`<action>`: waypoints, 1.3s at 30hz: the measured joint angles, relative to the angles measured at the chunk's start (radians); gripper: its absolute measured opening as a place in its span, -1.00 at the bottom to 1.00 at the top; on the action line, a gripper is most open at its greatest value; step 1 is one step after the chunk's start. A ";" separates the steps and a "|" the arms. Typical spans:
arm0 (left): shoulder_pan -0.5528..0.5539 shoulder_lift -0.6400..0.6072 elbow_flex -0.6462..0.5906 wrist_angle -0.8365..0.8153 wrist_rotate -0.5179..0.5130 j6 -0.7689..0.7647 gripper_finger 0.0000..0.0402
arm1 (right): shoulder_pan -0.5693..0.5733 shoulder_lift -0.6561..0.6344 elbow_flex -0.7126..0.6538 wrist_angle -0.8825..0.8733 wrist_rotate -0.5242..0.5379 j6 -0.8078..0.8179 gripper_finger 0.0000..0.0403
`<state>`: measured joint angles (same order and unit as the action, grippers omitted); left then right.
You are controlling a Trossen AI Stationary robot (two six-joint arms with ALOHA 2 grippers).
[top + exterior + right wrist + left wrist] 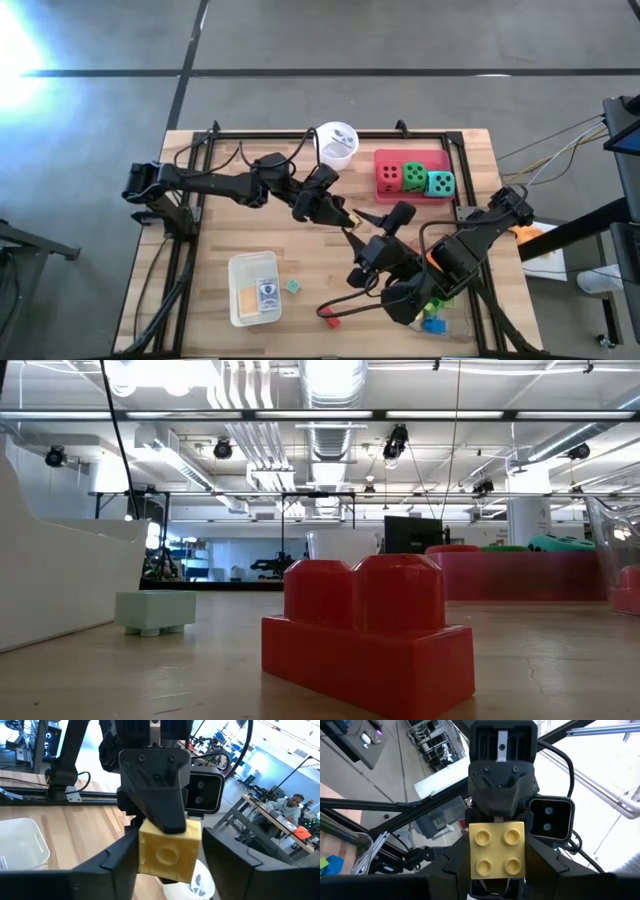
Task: Pick & Place Toys
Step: Put the light yellow game piece into the transparent bin
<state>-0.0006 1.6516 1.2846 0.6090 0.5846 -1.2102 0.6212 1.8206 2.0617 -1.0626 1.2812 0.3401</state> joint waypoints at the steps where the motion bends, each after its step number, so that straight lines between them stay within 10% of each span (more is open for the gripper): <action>1: 0.000 0.000 0.000 0.000 -0.001 0.000 -0.33 | 0.000 0.000 0.000 0.000 0.000 0.000 -0.03; 8: 0.000 0.000 0.000 0.004 -0.004 0.002 -0.32 | -0.001 0.000 0.000 0.004 0.003 0.004 -0.36; 24: 0.007 0.000 0.000 -0.005 0.134 0.086 0.89 | 0.001 -0.007 -0.001 0.018 -0.019 0.088 -0.36; 32: 0.016 -0.007 0.000 -0.231 0.263 0.260 0.95 | 0.000 -0.052 -0.001 -0.055 -0.345 0.282 -0.36; 39: 0.021 -0.074 0.000 -0.831 0.244 0.715 0.95 | 0.019 -0.085 -0.001 -0.159 -0.711 0.457 -0.36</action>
<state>0.0200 1.5777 1.2846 -0.2221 0.8285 -0.4957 0.6401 1.7357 2.0602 -1.2217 0.5701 0.7970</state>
